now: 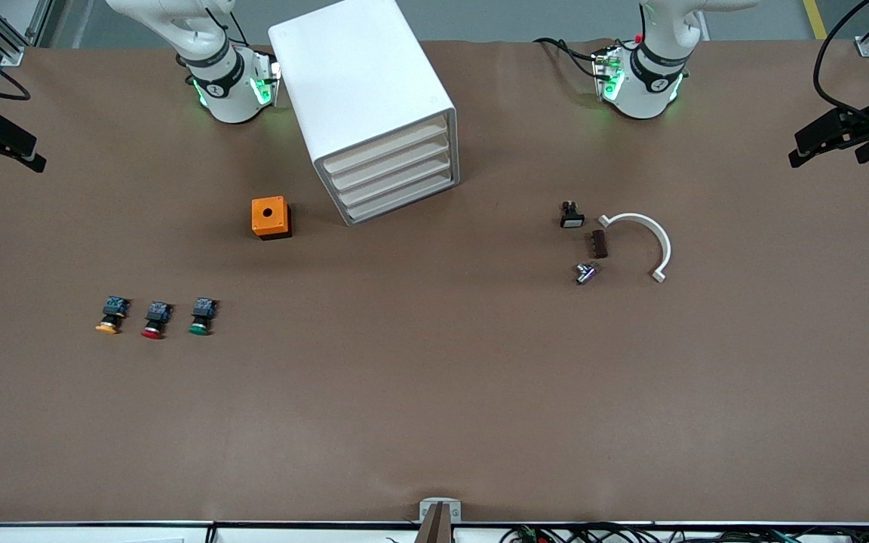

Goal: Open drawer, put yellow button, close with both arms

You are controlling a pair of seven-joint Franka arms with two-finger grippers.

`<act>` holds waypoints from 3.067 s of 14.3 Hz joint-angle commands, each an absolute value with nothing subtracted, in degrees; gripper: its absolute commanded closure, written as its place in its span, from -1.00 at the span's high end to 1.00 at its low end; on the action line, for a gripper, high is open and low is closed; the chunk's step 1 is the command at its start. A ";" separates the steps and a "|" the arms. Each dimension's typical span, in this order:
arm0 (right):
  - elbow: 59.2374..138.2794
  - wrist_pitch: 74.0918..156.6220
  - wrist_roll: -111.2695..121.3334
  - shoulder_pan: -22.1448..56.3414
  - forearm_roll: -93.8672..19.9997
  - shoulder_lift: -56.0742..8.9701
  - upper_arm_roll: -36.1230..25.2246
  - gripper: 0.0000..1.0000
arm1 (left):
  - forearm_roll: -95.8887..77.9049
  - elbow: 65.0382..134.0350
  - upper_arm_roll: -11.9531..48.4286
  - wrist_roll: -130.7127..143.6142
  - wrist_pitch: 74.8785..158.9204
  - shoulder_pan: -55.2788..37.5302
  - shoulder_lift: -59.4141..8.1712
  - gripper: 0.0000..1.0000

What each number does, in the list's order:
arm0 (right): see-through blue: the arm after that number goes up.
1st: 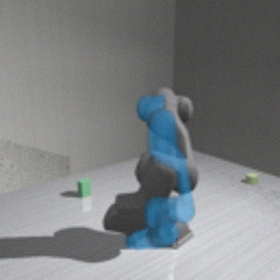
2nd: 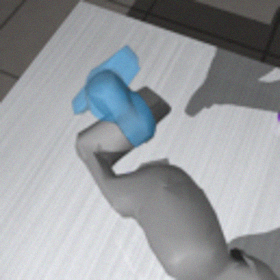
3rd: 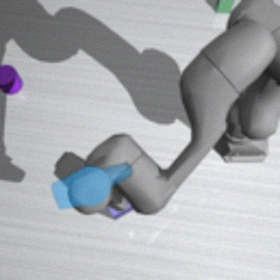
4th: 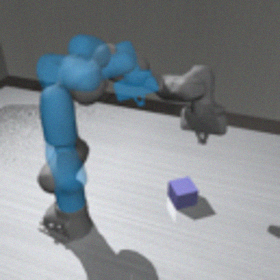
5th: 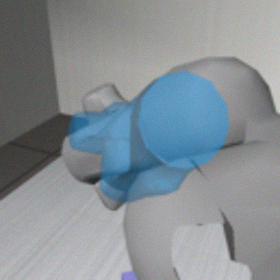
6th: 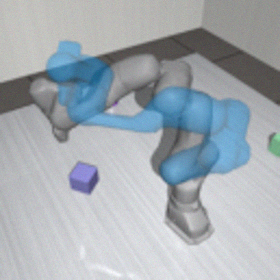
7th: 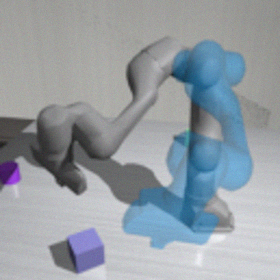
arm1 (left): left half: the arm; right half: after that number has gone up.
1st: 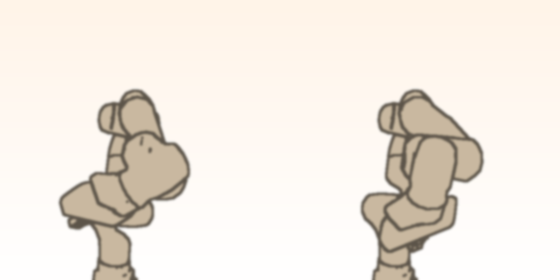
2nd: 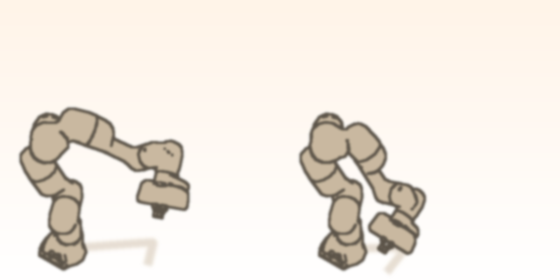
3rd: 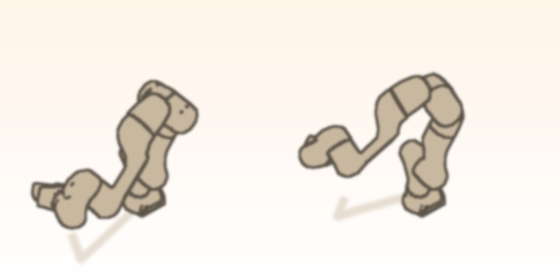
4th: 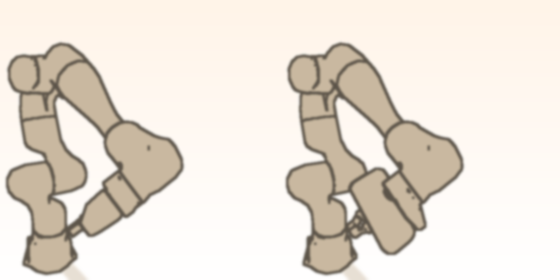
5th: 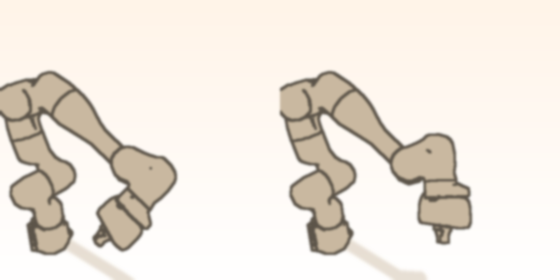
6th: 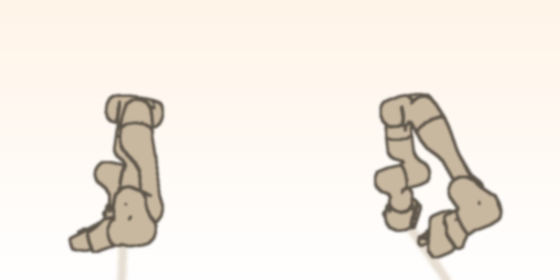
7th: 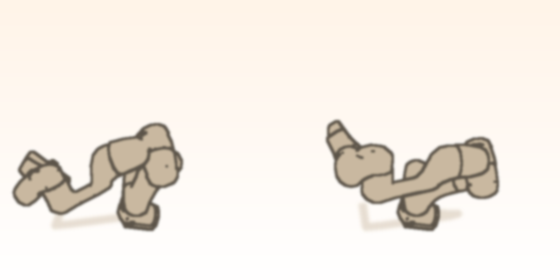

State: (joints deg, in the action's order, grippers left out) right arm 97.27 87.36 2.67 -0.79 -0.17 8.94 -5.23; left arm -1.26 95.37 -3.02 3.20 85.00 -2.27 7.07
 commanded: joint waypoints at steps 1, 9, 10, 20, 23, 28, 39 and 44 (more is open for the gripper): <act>98.88 88.42 2.20 -1.14 -0.70 10.46 -4.75 1.00 | -0.70 95.54 -2.90 1.58 85.34 -1.85 7.38 1.00; 98.88 88.59 2.11 -1.23 -0.70 10.46 -4.83 1.00 | -1.40 95.54 -2.99 1.93 83.59 0.00 6.51 1.00; 98.88 88.59 2.11 -1.23 -0.70 10.46 -4.83 1.00 | -1.93 95.62 -2.99 2.46 83.32 0.17 6.42 1.00; 98.88 88.68 2.11 -1.23 -0.70 10.37 -4.83 1.00 | -2.29 95.36 -0.19 10.44 81.21 -1.32 -5.87 1.00; 98.79 88.68 2.11 -1.23 -0.70 10.37 -4.83 1.00 | -7.45 94.84 1.75 21.14 84.63 -1.76 -10.27 1.00; 98.79 89.12 2.11 -1.14 -0.70 10.28 -4.75 1.00 | -12.37 88.44 3.78 43.45 86.57 -7.98 -18.27 1.00; 98.88 89.12 2.11 -0.97 -0.70 10.28 -4.75 1.00 | -37.96 80.95 5.09 91.19 86.49 -16.43 -31.01 1.00; 98.79 88.77 2.11 -0.88 -0.70 10.28 -4.75 1.00 | -43.58 80.95 9.92 112.55 82.55 -16.26 -37.51 1.00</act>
